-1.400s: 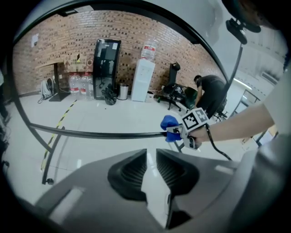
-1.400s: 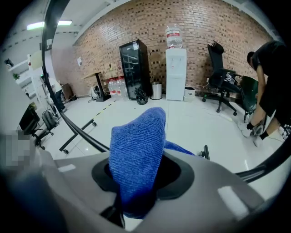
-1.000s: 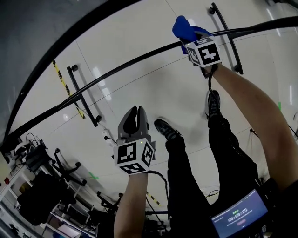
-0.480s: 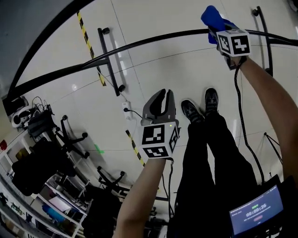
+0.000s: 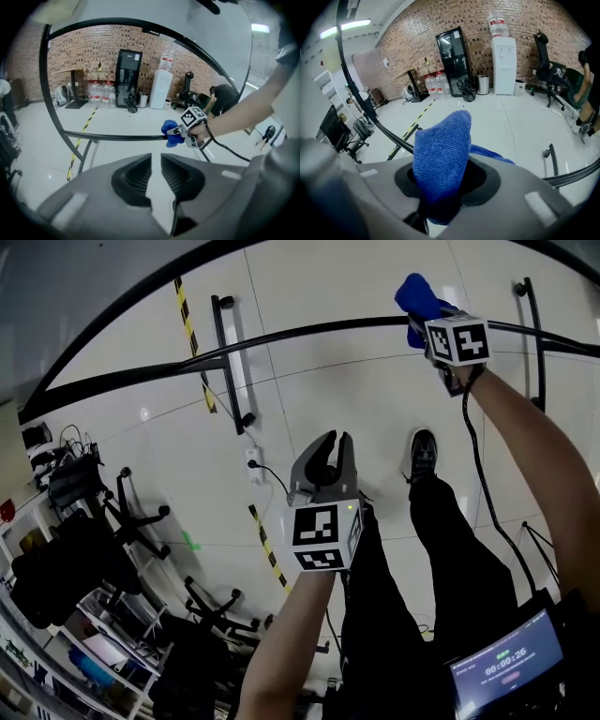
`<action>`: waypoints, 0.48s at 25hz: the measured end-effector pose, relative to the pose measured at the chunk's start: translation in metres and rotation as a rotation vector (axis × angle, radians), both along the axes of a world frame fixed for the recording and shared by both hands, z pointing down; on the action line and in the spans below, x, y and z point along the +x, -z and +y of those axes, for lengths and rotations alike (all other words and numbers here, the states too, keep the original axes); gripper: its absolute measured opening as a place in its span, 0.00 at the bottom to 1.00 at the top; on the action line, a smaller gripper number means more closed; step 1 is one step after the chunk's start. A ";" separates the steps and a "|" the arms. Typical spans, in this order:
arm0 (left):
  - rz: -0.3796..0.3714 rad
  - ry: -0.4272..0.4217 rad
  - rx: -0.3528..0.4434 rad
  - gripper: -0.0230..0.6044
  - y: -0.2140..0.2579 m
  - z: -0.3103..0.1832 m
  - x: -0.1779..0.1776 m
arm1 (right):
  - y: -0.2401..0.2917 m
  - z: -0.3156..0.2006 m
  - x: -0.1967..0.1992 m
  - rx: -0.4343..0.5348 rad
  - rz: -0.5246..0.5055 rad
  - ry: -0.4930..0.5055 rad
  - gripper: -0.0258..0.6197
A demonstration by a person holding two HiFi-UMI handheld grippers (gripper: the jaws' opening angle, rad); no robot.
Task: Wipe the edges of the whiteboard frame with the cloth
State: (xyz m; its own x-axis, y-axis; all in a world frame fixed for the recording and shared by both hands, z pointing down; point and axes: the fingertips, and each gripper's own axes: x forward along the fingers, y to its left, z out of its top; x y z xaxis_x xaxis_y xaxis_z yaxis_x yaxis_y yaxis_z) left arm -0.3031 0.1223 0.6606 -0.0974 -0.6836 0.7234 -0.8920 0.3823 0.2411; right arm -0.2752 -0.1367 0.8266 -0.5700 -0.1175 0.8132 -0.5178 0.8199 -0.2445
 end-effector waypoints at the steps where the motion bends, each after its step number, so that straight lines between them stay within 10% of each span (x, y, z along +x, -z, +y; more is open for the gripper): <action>1: -0.001 0.000 0.002 0.13 0.000 0.005 -0.007 | 0.000 0.004 -0.006 0.004 0.001 0.001 0.27; 12: 0.008 0.020 -0.037 0.13 -0.011 0.100 -0.091 | -0.011 0.026 -0.045 0.090 0.077 -0.113 0.27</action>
